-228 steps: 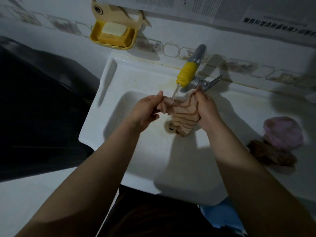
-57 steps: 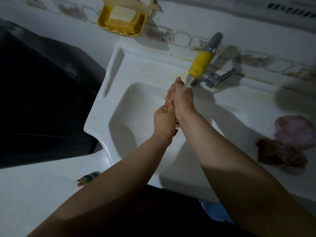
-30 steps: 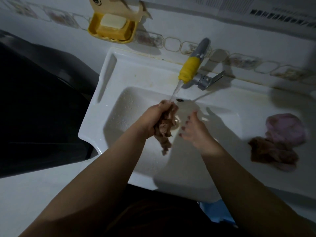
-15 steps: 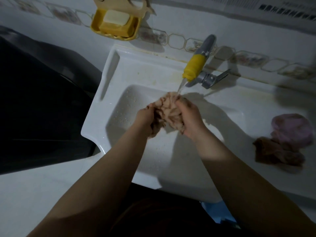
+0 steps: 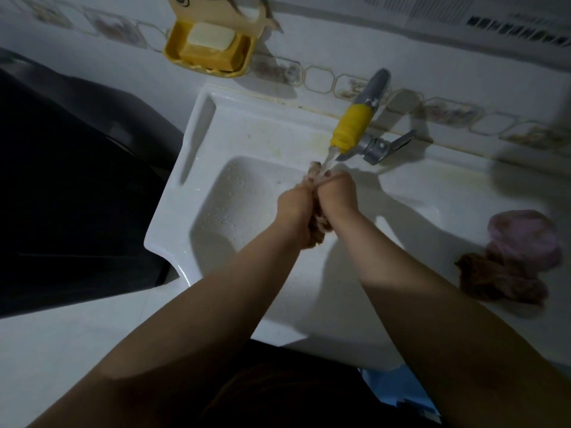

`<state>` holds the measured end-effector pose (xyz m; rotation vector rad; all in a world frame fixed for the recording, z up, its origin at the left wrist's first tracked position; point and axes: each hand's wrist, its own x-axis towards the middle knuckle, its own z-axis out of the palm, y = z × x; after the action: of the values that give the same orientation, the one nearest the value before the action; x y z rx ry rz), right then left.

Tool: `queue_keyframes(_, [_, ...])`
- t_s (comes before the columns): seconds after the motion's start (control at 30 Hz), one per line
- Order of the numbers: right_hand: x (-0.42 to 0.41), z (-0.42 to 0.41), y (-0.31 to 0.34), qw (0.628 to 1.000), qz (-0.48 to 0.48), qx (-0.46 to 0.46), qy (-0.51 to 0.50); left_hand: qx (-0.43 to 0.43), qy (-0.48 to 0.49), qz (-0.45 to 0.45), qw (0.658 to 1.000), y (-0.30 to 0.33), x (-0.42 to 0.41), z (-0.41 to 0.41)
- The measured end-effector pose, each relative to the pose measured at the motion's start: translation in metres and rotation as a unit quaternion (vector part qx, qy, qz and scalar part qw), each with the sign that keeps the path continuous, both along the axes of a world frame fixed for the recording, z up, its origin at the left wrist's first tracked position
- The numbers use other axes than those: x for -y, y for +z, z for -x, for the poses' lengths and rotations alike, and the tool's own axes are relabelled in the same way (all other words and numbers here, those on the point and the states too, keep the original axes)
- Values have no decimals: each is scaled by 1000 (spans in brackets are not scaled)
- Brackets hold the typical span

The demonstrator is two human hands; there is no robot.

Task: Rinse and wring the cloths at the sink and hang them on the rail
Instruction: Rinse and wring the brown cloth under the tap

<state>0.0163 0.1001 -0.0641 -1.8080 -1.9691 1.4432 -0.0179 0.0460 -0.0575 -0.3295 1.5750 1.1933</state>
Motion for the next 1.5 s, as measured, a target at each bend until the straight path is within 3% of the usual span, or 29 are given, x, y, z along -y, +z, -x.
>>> queue_keyframes(0.17, [18, 8, -2, 1000, 19, -21, 13, -74, 8, -9, 997, -5, -3, 22])
queue_keyframes(0.3, [-15, -4, -12, 1000, 15, 12, 21, -11, -53, -8, 998, 2, 2, 1])
queue_keyframes(0.43, [-29, -29, -32, 989, 116, 60, 68, -12, -63, -41, 997, 1, 16, 25])
queue_keyframes(0.5, [-30, -45, -40, 984, 162, 23, 64, -35, -60, -45, 997, -1, 23, 44])
queue_keyframes(0.63, [-24, -61, -39, 978, 82, -138, 136, 12, -193, -68, 979, 5, 29, 54])
queue_keyframes(0.7, [-9, -52, -34, 950, 130, -161, 233, -39, -266, -54, 962, 14, 24, 53])
queue_keyframes(0.77, [2, -43, -38, 947, 75, -134, 281, -132, -321, -47, 937, 21, 15, 53])
queue_keyframes(0.83, [4, -35, -46, 964, -19, -108, 244, -186, -356, -51, 914, 21, 7, 57])
queue_keyframes(0.9, [4, -33, -45, 969, -30, -122, 215, -224, -396, -32, 890, 20, 2, 62])
queue_keyframes(0.97, [0, -35, -42, 968, -19, -151, 199, -260, -478, -17, 839, 15, -1, 70])
queue_keyframes(1.1, [-23, -46, -27, 975, 88, -101, 179, -285, -617, 33, 733, 4, 2, 88])
queue_keyframes(1.27, [-43, -44, -4, 968, 161, -171, 89, -270, -664, 20, 697, -20, 18, 102])
queue_keyframes(1.3, [-46, -42, -3, 968, 160, -180, 68, -253, -663, 8, 704, -27, 24, 107])
queue_keyframes(1.33, [-48, -40, 2, 970, 158, -179, 51, -220, -642, -11, 735, -31, 30, 109])
queue_keyframes(1.43, [-51, -37, 9, 978, 140, -157, -3, -122, -420, -87, 895, -43, 49, 107])
queue_keyframes(1.5, [-48, -33, 10, 978, 131, -158, -41, -49, -284, -94, 953, -48, 56, 100])
